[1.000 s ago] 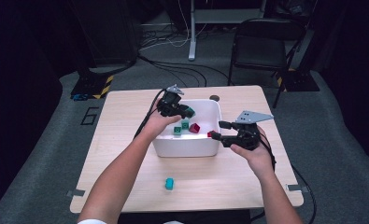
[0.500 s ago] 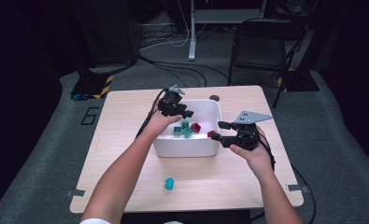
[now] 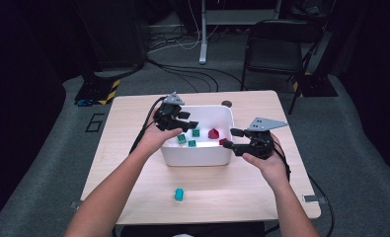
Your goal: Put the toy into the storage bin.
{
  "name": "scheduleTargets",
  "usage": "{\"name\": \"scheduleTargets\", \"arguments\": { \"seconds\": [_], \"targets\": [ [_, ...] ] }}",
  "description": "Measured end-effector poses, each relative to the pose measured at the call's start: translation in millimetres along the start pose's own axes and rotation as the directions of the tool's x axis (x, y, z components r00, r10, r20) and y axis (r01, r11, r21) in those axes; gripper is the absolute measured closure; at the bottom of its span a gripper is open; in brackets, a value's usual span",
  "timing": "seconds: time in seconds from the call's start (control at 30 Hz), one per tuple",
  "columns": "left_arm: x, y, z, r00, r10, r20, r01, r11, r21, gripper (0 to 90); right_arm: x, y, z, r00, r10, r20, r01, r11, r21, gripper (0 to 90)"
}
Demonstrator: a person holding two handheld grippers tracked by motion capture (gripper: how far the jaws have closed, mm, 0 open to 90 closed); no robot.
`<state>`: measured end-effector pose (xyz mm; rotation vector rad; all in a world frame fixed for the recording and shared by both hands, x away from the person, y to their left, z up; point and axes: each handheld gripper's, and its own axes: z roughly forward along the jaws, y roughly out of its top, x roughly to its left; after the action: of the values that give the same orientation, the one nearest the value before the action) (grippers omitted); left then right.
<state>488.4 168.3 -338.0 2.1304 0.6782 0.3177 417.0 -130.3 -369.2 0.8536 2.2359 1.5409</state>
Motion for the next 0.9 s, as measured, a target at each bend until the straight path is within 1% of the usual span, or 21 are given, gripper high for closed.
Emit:
{"name": "scheduleTargets", "arguments": {
  "seconds": [0.13, 0.23, 0.27, 0.33, 0.37, 0.43, 0.5, 0.57, 0.63, 0.73, 0.8, 0.9],
  "targets": [
    [-6.5, -5.9, -15.1, 0.9999, -0.002, 0.014, 0.002, 0.9998, -0.021, 46.4, 0.3, 0.2, 0.2, 1.0000, -0.001, 0.002, 0.001, 1.000, 0.001, 42.0],
    [-15.0, -13.8, -26.4, 0.9996, 0.014, 0.024, -0.014, 0.9995, -0.029, 45.5, 0.3, 0.0, 0.4, 1.0000, -0.001, 0.001, 0.001, 1.000, 0.001, 42.0],
    [-17.4, -16.6, -29.9, 0.9992, 0.025, 0.031, -0.024, 0.9993, -0.029, 45.1, 0.1, 0.0, 0.3, 1.0000, -0.001, 0.002, 0.001, 1.000, 0.001, 42.0],
    [-23.2, -23.1, -35.3, 0.9987, 0.026, 0.043, -0.024, 0.9991, -0.034, 44.7, 0.1, -0.2, -0.2, 1.0000, 0.005, 0.003, -0.005, 1.000, 0.000, 41.9],
    [-25.6, -26.0, -38.3, 0.9983, 0.033, 0.047, -0.032, 0.9991, -0.030, 44.6, -0.1, -0.2, -0.3, 1.0000, 0.005, 0.002, -0.005, 1.000, 0.000, 41.9],
    [-29.8, -31.5, -44.7, 0.9982, 0.040, 0.044, -0.039, 0.9988, -0.032, 44.6, 0.0, -0.2, -0.4, 1.0000, 0.007, 0.003, -0.007, 1.000, 0.000, 41.9],
    [-32.8, -36.8, -49.9, 0.9980, 0.036, 0.052, -0.035, 0.9989, -0.031, 44.6, 0.0, -0.2, 0.1, 1.0000, 0.002, 0.002, -0.002, 1.000, 0.000, 41.9],
    [-35.8, -42.7, -53.2, 0.9980, 0.036, 0.053, -0.035, 0.9990, -0.027, 44.5, 0.7, -0.3, 0.7, 1.0000, 0.004, 0.003, -0.004, 1.000, 0.003, 42.0],
    [-38.2, -49.3, -55.3, 0.9982, 0.042, 0.043, -0.041, 0.9989, -0.024, 44.6, 0.9, -0.5, 1.7, 1.0000, 0.002, 0.000, -0.002, 1.000, 0.006, 41.9],
    [-42.0, -61.2, -57.0, 0.9986, 0.027, 0.046, -0.025, 0.9991, -0.032, 44.6, 1.1, -0.9, 2.9, 1.0000, 0.000, 0.000, 0.000, 1.000, 0.009, 41.9],
    [-45.0, -70.4, -56.0, 0.9985, 0.020, 0.052, -0.018, 0.9994, -0.029, 44.6, 1.5, -0.9, 3.2, 1.0000, 0.000, -0.001, 0.000, 1.000, 0.009, 41.9],
    [-50.3, -84.3, -51.9, 0.9986, 0.028, 0.044, -0.028, 0.9996, -0.011, 44.6, 1.9, -0.8, 3.3, 1.0000, 0.000, -0.001, 0.000, 1.000, 0.009, 41.9]
  ]
}}
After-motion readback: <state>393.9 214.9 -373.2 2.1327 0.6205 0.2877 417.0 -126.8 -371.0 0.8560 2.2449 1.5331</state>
